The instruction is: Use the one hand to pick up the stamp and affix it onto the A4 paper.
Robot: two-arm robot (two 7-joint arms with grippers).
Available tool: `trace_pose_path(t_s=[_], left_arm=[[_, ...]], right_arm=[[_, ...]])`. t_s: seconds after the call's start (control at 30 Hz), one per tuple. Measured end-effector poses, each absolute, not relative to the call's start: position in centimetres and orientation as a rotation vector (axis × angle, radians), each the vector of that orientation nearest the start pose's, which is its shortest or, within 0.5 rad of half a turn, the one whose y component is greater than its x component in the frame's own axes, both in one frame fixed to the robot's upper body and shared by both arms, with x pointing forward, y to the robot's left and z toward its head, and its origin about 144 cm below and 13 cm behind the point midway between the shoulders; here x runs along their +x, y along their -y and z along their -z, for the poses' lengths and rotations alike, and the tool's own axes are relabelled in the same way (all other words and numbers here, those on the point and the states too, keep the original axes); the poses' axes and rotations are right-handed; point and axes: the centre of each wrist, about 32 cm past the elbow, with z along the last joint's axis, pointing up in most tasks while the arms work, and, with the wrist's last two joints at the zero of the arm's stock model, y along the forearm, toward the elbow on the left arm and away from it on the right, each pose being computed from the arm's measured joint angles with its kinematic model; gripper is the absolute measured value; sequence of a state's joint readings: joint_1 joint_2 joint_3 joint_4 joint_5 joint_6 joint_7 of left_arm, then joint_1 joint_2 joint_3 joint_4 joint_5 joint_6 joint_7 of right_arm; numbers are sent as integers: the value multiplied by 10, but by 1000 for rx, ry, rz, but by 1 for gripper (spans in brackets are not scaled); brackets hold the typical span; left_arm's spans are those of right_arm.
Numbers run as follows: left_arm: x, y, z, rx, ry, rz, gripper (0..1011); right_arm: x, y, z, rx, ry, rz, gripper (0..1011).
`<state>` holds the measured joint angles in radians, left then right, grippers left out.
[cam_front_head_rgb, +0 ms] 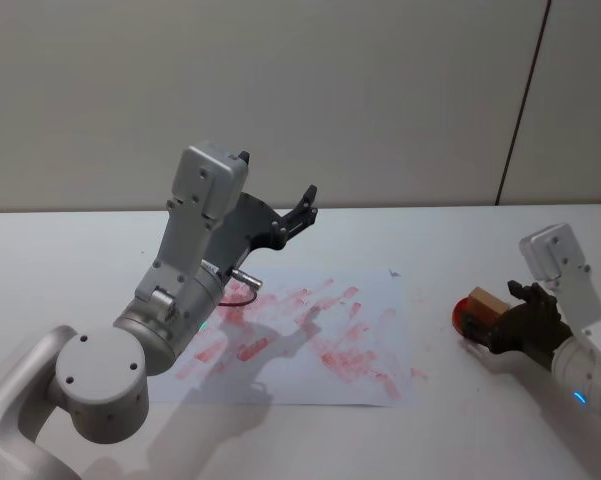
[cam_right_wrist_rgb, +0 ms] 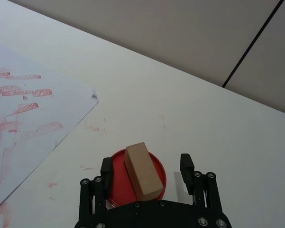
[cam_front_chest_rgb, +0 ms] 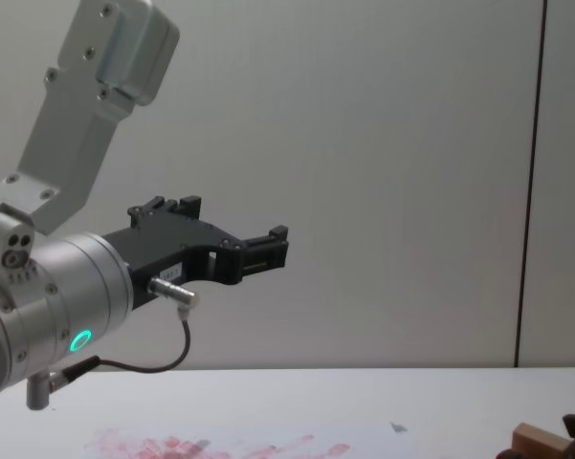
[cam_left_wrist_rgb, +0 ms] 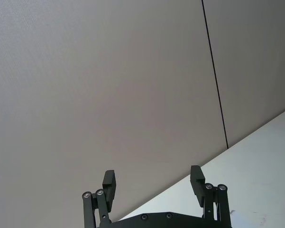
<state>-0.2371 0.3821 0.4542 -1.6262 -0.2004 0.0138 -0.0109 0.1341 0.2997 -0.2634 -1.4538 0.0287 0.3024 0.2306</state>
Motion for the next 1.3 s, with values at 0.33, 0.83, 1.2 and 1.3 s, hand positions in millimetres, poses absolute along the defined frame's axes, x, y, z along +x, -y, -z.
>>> trace_pose_path(t_s=[0.33,0.83,1.2,1.3], left_arm=[[492,-198,-1204,61,268,-1124,1002],[492,-198,-1204,61,268,-1124,1001],[492,-198,-1204,61,268,-1124,1001],[492,-198,-1204,61,268,-1124,1002]], right_arm=[[492,244,-1136,-500,-53,1131,599],[493,243,-1135,-504,-52,1126,219],[498,236,-1141,-403,-22,1124,219],[500,232,-1144,-371,-15,1118,220]])
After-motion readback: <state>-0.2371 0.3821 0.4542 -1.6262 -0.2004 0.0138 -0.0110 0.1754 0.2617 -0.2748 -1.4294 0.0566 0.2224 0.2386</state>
